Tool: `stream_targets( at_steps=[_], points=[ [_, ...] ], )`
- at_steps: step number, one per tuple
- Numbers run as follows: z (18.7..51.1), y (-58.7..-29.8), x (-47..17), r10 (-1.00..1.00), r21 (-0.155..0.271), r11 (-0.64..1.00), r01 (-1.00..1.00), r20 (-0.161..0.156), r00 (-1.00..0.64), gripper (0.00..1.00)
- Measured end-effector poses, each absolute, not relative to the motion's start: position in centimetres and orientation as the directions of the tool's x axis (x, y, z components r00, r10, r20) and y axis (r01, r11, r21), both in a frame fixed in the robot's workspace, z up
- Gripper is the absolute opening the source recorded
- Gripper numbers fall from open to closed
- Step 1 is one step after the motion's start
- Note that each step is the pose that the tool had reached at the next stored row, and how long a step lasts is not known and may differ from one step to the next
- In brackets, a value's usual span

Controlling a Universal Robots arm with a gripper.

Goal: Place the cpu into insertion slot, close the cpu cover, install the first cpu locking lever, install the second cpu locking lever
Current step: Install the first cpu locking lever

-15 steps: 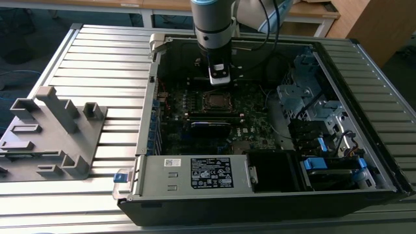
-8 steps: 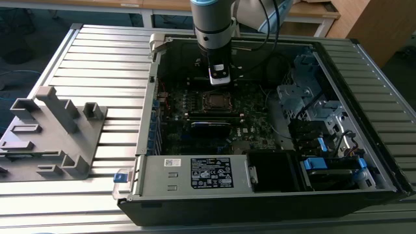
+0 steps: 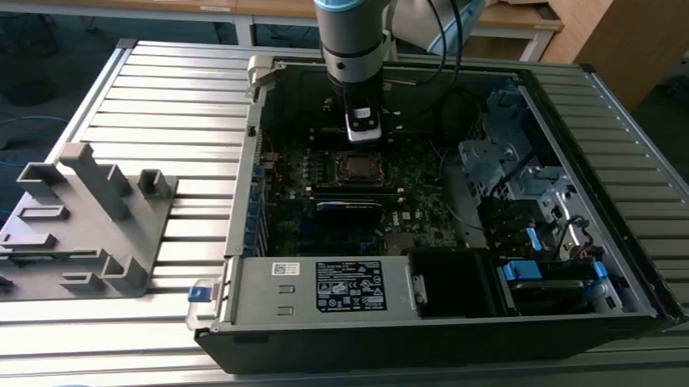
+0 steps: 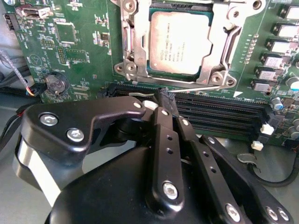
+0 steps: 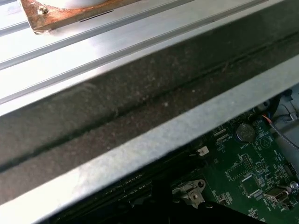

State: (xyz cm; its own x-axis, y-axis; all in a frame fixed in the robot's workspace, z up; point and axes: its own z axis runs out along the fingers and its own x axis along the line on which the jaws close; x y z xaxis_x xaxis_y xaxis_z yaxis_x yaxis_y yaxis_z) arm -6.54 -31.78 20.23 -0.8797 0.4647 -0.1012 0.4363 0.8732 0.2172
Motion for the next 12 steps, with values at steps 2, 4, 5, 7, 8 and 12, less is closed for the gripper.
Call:
stream_targets(
  at_steps=[2, 4, 5, 7, 8, 12],
  points=[
    [20.22, -31.78, -6.54, 0.465, 0.218, 0.873, 0.436, -0.101, -0.88, 0.11],
    [20.18, -31.77, -6.45, 0.465, 0.218, 0.873, 0.436, -0.101, -0.88, 0.11],
    [20.17, -31.77, -6.39, 0.465, 0.218, 0.873, 0.436, -0.101, -0.88, 0.11],
    [20.16, -31.78, -6.36, 0.465, 0.217, 0.873, 0.436, -0.101, -0.88, 0.11],
    [20.16, -31.78, -6.36, 0.465, 0.217, 0.873, 0.436, -0.101, -0.88, 0.11],
    [20.04, -31.77, -6.34, 0.465, 0.218, 0.873, 0.436, -0.102, -0.88, 0.11]
  ],
)
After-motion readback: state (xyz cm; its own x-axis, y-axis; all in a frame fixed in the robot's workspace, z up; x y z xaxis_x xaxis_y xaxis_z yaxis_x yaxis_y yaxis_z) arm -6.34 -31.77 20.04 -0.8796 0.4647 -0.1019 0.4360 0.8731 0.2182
